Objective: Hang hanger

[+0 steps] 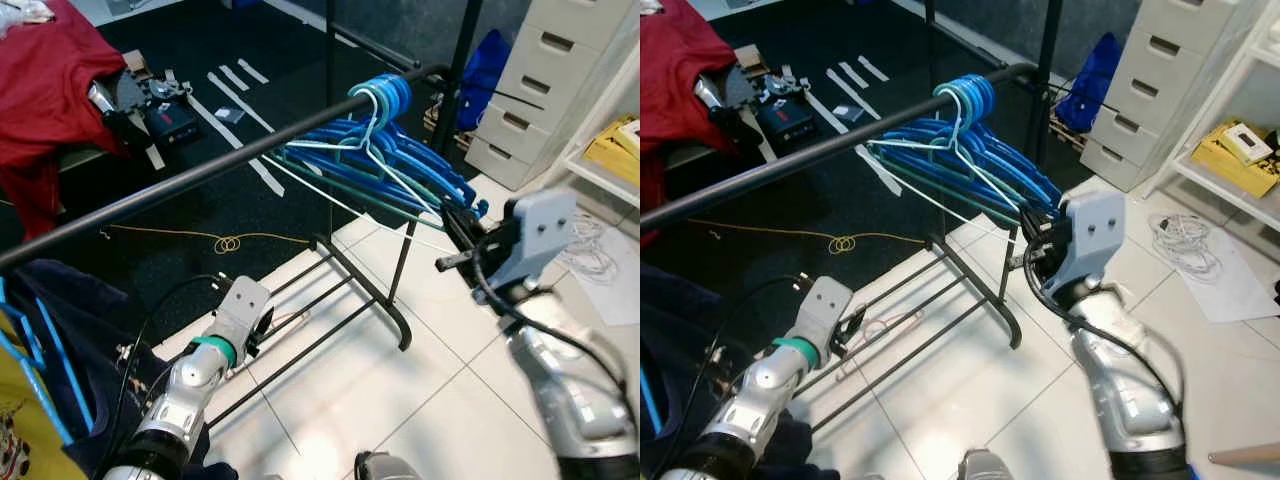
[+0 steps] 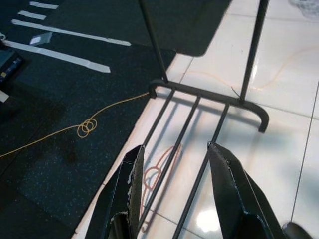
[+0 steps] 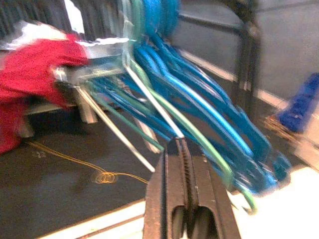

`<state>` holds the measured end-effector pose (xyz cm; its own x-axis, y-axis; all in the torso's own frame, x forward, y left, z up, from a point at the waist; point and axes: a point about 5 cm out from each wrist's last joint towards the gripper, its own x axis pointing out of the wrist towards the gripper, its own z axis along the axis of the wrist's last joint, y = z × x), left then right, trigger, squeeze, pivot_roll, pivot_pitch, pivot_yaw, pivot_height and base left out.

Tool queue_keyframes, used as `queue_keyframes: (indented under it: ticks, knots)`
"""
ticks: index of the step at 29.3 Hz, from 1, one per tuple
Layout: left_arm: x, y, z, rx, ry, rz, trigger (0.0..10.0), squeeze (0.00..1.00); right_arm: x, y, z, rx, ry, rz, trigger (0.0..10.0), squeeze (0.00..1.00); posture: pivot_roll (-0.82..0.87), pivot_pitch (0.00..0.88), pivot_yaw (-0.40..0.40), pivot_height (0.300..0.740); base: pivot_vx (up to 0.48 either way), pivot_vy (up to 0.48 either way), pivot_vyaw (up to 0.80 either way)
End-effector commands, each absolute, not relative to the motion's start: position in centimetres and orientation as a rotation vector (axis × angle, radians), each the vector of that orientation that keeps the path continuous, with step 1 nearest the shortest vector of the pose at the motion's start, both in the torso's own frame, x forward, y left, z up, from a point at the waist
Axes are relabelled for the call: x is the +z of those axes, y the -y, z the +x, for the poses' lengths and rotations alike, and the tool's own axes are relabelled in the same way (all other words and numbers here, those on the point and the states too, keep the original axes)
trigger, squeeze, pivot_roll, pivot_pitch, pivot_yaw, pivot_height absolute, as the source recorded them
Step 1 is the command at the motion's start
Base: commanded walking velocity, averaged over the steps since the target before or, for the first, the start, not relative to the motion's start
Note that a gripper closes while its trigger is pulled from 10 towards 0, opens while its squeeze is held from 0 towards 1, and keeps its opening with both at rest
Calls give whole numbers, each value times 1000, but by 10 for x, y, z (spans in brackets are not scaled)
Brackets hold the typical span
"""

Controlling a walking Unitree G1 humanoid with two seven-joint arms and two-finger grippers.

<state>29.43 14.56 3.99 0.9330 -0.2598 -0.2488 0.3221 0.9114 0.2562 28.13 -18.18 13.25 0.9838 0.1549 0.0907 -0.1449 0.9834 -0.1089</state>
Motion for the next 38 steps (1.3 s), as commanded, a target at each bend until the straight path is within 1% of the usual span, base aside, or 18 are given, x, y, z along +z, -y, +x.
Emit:
queue_keyframes:
  ticks: [1, 5, 8, 14, 19, 32, 38]
  knots:
    - [40, -149, 292, -288, -210, 272, 10000, 0, 94, 176, 272, 161, -1, -189, 10000, 0, -150, 48, 101, 740, 0, 0, 0]
    - [40, -149, 292, -288, -209, 272, 10000, 0, 92, 175, 272, 161, -2, -197, 10000, 0, -150, 48, 101, 740, 0, 0, 0]
    - [40, -151, 291, -287, -205, 276, 10000, 0, 89, 168, 272, 185, 4, -187, 10000, 0, -156, 50, 96, 740, 0, 0, 0]
    - [40, -151, 290, -285, -202, 274, 10000, 0, 89, 164, 274, 191, 17, -180, 10000, 0, -152, 52, 93, 740, 0, 0, 0]
    - [39, -151, 289, -277, -204, 268, 10000, 0, 84, 158, 277, 192, 55, -190, 10000, 0, -149, 56, 88, 740, 0, 0, 0]
    - [39, -150, 289, -273, -206, 265, 10000, 0, 83, 158, 278, 195, 66, -187, 10000, 0, -149, 59, 83, 740, 0, 0, 0]
    - [39, -151, 289, -272, -208, 267, 10000, 0, 83, 158, 280, 191, 80, -185, 10000, 0, -149, 60, 86, 740, -272, 0, 0]
